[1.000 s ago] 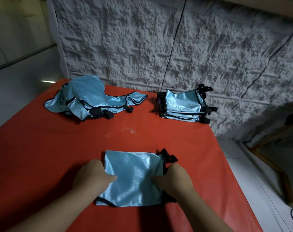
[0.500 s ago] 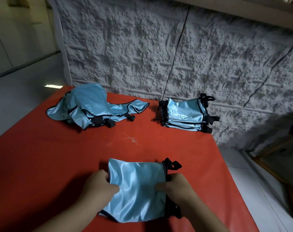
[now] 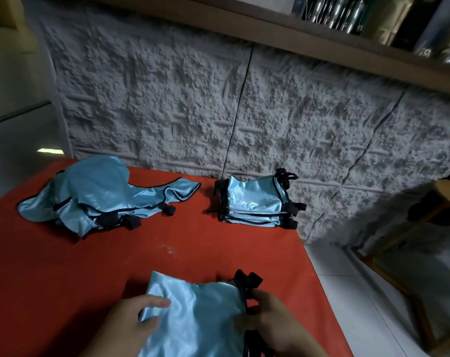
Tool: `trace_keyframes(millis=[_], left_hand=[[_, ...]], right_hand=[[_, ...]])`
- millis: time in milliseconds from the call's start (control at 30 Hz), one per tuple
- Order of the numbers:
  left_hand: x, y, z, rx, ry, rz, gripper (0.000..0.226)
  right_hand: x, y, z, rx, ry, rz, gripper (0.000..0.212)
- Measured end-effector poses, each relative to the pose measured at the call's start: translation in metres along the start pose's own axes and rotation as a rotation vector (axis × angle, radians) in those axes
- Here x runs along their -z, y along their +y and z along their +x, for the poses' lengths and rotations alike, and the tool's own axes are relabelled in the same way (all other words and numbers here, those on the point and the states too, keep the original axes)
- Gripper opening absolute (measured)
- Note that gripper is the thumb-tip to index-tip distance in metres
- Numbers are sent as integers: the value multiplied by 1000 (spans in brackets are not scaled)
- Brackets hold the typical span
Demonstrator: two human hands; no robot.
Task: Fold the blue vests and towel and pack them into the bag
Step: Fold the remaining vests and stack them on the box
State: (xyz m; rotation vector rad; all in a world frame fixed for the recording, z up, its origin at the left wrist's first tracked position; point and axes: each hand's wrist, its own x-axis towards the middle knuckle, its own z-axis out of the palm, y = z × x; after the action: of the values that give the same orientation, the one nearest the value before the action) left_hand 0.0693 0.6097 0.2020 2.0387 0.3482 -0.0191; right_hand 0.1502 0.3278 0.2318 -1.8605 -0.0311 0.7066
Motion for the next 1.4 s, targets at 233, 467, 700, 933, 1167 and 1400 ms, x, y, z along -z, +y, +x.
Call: trace_keyframes(millis=[233, 467, 700, 933, 1167, 1400], left_hand=[[-16, 72, 76, 5, -111, -293, 49], [-55, 131, 213, -107, -112, -410, 54], [-93, 163, 314, -109, -140, -354, 63], [-120, 146, 334, -59, -116, -65, 61], [-94, 133, 309, -129, 5, -97, 48], [-6, 75, 216, -251, 108, 222, 25]], right_hand=[[74, -60, 36, 102, 181, 58, 33], [156, -124, 124, 215, 413, 14, 24], [206, -134, 220, 207, 658, -104, 23], [210, -105, 241, 34, 821, -170, 55], [189, -119, 213, 85, 923, -169, 57], [67, -119, 184, 464, 926, -469, 49]])
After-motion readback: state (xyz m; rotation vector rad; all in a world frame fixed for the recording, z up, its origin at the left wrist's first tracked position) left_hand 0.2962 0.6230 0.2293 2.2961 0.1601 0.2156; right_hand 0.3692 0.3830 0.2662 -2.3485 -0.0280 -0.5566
